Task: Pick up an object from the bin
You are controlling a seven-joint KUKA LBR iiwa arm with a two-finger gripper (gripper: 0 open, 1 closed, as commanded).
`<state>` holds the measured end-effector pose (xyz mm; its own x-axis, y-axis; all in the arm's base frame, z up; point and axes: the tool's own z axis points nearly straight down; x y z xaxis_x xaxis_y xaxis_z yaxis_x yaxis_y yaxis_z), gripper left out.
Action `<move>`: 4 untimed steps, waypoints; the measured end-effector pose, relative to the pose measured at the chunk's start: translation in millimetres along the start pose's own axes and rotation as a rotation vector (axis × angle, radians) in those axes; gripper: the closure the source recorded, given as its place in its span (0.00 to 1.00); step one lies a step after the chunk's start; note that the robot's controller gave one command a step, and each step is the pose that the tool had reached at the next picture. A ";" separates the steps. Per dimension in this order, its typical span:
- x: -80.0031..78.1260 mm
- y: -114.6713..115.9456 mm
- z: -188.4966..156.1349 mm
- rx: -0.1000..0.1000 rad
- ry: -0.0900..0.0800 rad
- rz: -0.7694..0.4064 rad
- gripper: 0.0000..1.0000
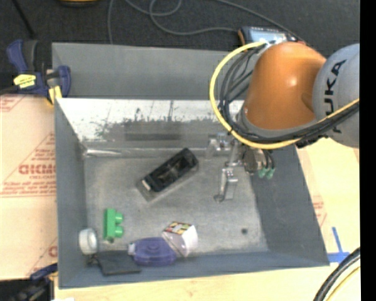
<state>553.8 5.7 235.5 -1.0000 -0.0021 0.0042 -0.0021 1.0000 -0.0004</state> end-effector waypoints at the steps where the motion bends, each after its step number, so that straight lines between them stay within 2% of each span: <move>1: -1.2 0.0 -4.6 0.000 -0.008 0.000 0.00; 2: 2.0 21.8 20.0 0.000 -0.012 0.050 0.00; 3: -43.2 39.3 28.7 0.001 -0.008 -0.073 0.00; 4: -61.4 67.4 52.3 -0.001 -0.011 -0.097 0.00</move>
Offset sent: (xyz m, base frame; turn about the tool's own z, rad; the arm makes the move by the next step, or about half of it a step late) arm -0.0085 0.0482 -0.0488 0.0929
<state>614.8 73.1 182.9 -0.9951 -0.0990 -0.0063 -0.0990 0.9951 0.0002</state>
